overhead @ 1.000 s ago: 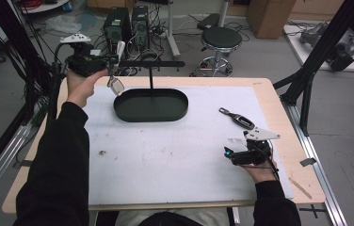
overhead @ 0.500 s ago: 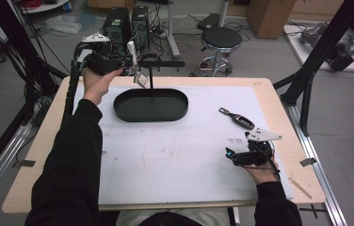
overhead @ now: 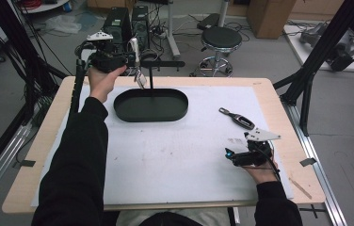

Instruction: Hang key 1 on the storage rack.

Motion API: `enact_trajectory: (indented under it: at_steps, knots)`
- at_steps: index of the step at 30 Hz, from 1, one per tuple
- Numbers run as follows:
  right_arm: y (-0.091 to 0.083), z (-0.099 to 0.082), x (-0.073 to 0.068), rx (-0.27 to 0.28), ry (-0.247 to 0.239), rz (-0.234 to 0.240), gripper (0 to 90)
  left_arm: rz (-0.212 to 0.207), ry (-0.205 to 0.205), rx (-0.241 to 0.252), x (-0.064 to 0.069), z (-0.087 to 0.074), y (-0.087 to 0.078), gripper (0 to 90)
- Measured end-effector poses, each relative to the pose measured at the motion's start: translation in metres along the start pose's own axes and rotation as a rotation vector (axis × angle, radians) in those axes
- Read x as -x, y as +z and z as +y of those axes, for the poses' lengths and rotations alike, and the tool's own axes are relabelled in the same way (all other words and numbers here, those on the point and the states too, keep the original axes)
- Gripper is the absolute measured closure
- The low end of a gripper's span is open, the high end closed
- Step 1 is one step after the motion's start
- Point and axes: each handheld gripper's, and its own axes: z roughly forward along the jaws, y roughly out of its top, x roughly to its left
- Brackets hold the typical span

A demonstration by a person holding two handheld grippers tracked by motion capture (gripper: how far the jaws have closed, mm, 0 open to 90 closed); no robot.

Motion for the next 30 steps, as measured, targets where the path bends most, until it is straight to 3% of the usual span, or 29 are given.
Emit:
enact_trajectory:
  at_steps: [3,10,21,26,30]
  knots:
    - [0.0,0.0,0.0,0.0,-0.001,0.0,0.8,-0.002,0.001,0.005,0.001,0.002,0.004,86.3]
    - [0.002,0.0,-0.001,-0.008,-0.005,0.006,0.8,0.04,0.017,0.003,0.003,0.009,0.013,86.3]
    - [0.002,-0.001,-0.001,-0.01,-0.012,0.007,0.8,0.08,-0.008,0.023,-0.001,0.006,0.024,86.2]
    - [0.002,-0.001,-0.001,-0.013,-0.013,0.008,0.8,0.068,-0.016,0.043,0.002,0.006,0.026,86.2]
    - [0.003,-0.001,-0.002,-0.015,-0.014,0.012,0.8,0.074,-0.023,0.029,0.002,0.006,0.029,86.0]
